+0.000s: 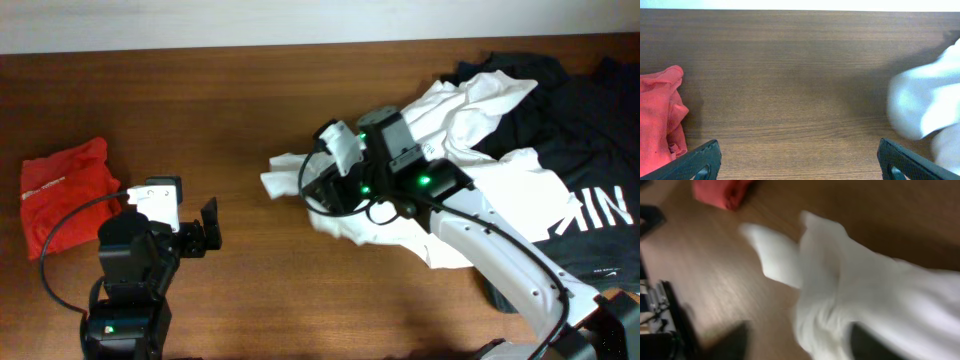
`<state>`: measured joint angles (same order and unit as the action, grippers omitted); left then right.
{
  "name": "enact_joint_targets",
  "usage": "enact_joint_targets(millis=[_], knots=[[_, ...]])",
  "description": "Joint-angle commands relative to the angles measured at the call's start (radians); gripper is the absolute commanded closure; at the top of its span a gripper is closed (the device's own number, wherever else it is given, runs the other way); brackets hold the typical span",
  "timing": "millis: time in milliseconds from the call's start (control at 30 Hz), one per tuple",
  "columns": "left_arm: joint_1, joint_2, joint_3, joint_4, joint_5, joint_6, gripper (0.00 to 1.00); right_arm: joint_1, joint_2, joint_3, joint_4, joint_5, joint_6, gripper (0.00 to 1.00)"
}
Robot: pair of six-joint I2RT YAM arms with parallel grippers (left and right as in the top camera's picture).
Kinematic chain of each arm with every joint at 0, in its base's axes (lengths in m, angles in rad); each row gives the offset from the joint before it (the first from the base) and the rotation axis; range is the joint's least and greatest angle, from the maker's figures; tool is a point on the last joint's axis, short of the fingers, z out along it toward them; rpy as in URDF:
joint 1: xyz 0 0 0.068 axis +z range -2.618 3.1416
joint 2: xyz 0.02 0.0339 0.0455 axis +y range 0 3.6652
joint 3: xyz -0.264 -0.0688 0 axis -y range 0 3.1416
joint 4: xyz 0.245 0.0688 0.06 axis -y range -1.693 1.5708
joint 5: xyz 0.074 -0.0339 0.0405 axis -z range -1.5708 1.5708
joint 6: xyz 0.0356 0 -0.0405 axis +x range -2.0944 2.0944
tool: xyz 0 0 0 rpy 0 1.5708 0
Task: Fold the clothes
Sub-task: 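Lift the white T-shirt leftward and grasp it with the left gripper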
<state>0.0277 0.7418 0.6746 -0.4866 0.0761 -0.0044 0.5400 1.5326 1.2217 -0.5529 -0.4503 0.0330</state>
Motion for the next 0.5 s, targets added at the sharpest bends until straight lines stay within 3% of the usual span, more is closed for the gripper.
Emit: enact_joint_targets(millis=[0,100,400,467], knots=[[0.006,-0.002,0.024,0.003,0.014,-0.010,0.01,-0.021,-0.010,0.019,-0.053,0.237,0.040,0.01],[0.006,-0.001,0.024,0.005,0.068,-0.011,0.01,-0.117,-0.063,0.048,-0.151,0.388,0.132,0.01],[0.005,0.133,0.024,0.044,0.372,-0.013,0.01,-0.375,-0.187,0.078,-0.352,0.350,0.141,0.01],[0.005,0.206,0.024,0.044,0.425,-0.074,0.01,-0.409,-0.190,0.078,-0.397,0.350,0.141,0.01]])
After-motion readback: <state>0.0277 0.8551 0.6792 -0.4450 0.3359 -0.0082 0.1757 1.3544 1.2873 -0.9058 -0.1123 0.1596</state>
